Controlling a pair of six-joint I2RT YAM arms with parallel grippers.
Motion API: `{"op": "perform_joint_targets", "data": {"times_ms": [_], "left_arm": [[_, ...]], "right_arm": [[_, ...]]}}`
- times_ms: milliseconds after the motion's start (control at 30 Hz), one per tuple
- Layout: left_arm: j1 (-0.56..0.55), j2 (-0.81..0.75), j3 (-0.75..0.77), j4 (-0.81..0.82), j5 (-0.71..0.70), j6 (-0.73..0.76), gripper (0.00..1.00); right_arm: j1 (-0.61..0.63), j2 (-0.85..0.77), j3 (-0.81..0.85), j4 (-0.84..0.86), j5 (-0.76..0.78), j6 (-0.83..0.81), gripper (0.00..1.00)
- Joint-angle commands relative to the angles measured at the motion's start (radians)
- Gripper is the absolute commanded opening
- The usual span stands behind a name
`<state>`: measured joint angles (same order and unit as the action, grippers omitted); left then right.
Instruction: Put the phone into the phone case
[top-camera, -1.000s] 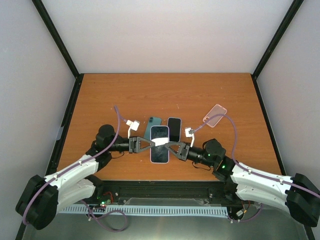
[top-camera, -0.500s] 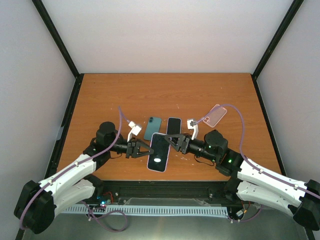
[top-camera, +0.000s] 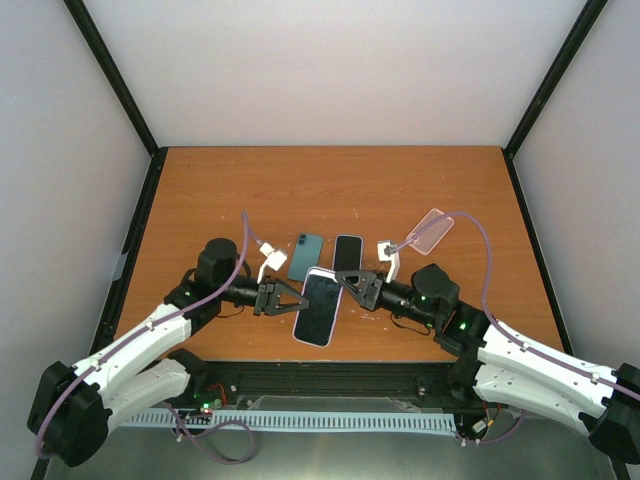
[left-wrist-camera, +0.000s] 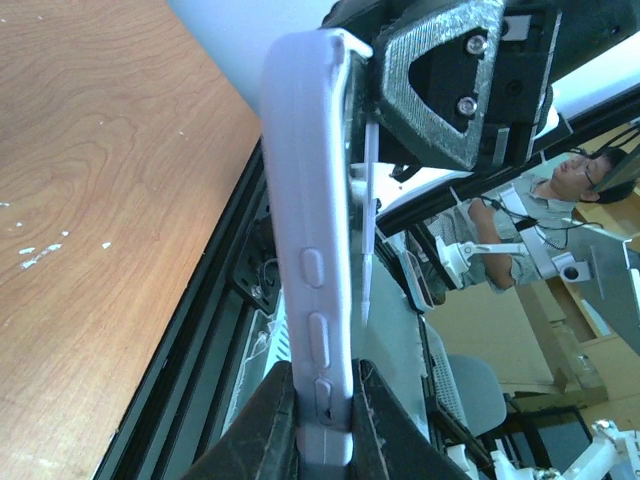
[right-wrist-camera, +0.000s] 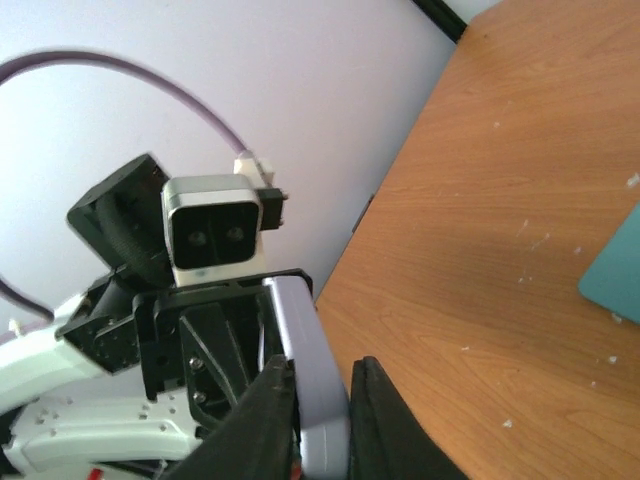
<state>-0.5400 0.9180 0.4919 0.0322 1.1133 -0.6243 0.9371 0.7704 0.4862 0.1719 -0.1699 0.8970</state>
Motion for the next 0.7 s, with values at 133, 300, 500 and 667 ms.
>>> {"op": "perform_joint_targets", "data": {"times_ms": [133,300,500,667], "left_arm": [[0.005,-0.038,0.074,0.147,-0.179,-0.155,0.0],[0.006,-0.047,0.095,0.192,-0.32,-0.216,0.0],[0.005,-0.041,0.083,0.308,-0.36,-0.282,0.0],[0.005,-0.027,0.069,0.335,-0.352,-0.304,0.0]], "right_arm": [[-0.001,0.015,-0.019,-0.037,-0.06,0.018,0.62],[-0.001,0.063,-0.06,0.047,-0.183,0.038,0.76],[-0.001,0.082,-0.1,0.135,-0.202,0.094,0.76],[-0.001,0.096,-0.126,0.218,-0.208,0.128,0.69]]}}
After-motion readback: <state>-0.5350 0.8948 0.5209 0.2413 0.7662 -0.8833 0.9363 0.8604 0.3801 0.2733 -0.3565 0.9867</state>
